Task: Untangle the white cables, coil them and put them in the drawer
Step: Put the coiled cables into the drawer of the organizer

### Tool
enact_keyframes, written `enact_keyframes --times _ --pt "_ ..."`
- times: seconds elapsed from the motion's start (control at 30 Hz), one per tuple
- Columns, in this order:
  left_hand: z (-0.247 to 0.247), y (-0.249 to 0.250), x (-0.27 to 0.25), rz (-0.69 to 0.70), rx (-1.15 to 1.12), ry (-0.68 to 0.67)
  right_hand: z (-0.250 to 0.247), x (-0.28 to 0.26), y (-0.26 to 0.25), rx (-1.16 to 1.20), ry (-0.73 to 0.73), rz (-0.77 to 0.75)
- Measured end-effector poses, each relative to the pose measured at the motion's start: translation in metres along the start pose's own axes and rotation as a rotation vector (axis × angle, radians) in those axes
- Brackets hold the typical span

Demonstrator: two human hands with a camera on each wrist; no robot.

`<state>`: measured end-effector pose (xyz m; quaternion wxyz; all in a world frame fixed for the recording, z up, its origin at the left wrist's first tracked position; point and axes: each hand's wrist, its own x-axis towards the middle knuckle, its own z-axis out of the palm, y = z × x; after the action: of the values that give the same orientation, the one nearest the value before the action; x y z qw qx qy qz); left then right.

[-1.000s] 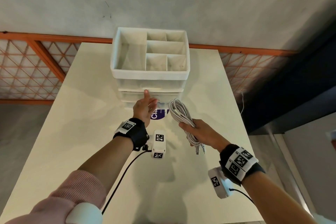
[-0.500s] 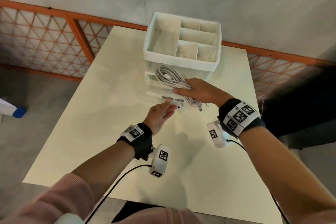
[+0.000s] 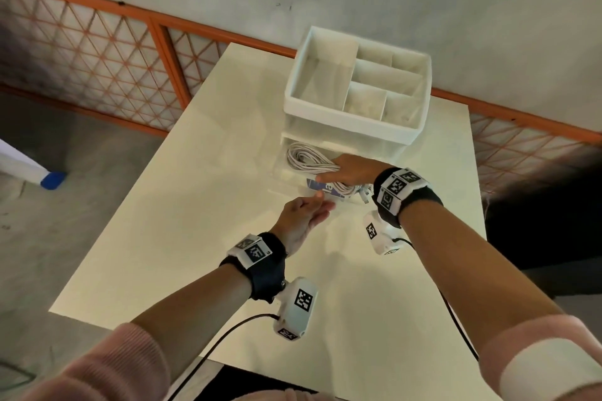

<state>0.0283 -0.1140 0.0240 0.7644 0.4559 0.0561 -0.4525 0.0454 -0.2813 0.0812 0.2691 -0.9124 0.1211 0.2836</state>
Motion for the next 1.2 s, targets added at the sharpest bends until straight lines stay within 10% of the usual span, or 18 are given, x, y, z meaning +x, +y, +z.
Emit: enact_keyframes --times 0.37,0.77,1.2 --pt "0.005 0.007 -0.005 -0.033 -0.034 0.028 0.010 0.004 0.017 0.309 0.099 0.220" --pt "0.007 0.007 -0.006 -0.040 -0.005 0.043 0.042 0.005 0.018 0.420 0.616 0.182" --pt "0.009 0.008 -0.004 -0.028 0.003 0.063 0.044 0.007 0.019 0.227 0.511 0.386"
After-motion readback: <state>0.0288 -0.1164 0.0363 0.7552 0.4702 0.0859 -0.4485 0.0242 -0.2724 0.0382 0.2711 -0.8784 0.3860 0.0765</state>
